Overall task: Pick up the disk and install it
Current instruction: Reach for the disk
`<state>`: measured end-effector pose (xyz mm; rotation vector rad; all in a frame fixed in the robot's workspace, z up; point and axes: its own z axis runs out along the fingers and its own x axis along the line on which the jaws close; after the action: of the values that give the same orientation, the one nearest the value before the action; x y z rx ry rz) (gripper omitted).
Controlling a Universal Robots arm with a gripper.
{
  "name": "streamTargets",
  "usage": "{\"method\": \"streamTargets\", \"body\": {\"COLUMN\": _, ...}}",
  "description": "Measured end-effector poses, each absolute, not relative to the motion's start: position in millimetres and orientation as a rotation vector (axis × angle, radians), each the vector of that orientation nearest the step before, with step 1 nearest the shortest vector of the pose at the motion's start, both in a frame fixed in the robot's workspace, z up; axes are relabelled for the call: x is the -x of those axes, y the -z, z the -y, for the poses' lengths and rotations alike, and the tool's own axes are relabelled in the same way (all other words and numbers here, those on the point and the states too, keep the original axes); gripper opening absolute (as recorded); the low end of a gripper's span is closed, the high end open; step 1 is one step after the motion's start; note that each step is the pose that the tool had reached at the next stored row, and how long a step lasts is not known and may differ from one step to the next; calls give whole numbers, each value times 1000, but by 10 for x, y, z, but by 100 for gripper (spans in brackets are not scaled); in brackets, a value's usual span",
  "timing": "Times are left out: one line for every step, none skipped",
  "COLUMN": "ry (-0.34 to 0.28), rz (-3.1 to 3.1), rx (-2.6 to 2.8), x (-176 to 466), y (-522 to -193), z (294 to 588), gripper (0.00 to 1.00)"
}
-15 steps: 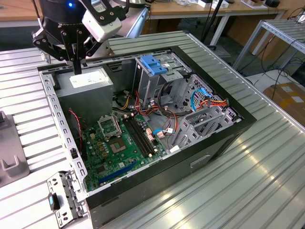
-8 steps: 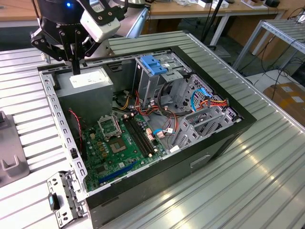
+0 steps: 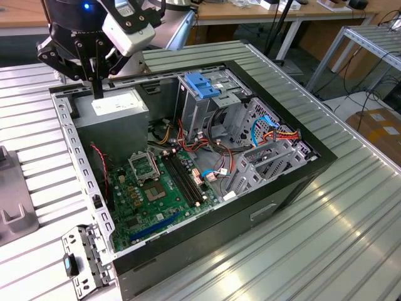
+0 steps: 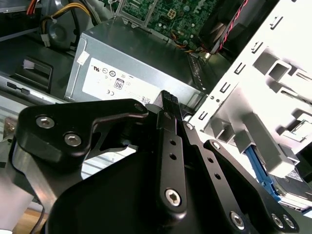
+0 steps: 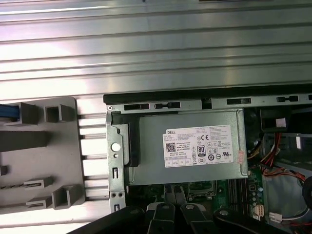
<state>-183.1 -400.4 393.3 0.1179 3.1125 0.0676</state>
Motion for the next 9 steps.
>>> {"method": "streamTargets", "body": {"ry": -68, "rz": -3112, "rx": -118, "x": 1833, "y": -3933, "z": 4004, "gripper": 10}}
{"method": "streamTargets", "body": {"ry": -68, "rz": -3113, "rx": -118, "x": 1836, "y": -3933, "z": 4004, "gripper": 10}}
{"method": "streamTargets", "body": {"ry": -68, "rz": -3112, "rx": -118, "x": 1839, "y": -3933, "z": 4004, "gripper": 10}}
{"method": "streamTargets", "body": {"ry": -68, "rz": -3113, "rx": -118, "x": 1843, "y": -3933, "z": 4003, "gripper": 10}}
{"method": "streamTargets", "body": {"ry": -68, "rz": -3113, "rx": -118, "x": 1846, "y": -3933, "z": 4004, "gripper": 10}}
{"method": "streamTargets", "body": {"ry": -68, "rz": -3112, "rx": -118, "x": 1849, "y": -3933, "z": 4004, "gripper": 10}}
{"method": "streamTargets", "body": {"ry": -68, "rz": -3113, "rx": -118, "x": 1852, "y": -3933, "z": 4004, "gripper": 10}}
{"method": "streamTargets", "body": {"ry": -68, "rz": -3112, "rx": -118, "x": 1854, "y": -3933, "z": 4004, "gripper": 10}}
{"method": "streamTargets", "body": {"ry": -68, "rz": -3112, "rx": -118, "x": 1859, "y": -3933, "z": 4004, "gripper": 10}}
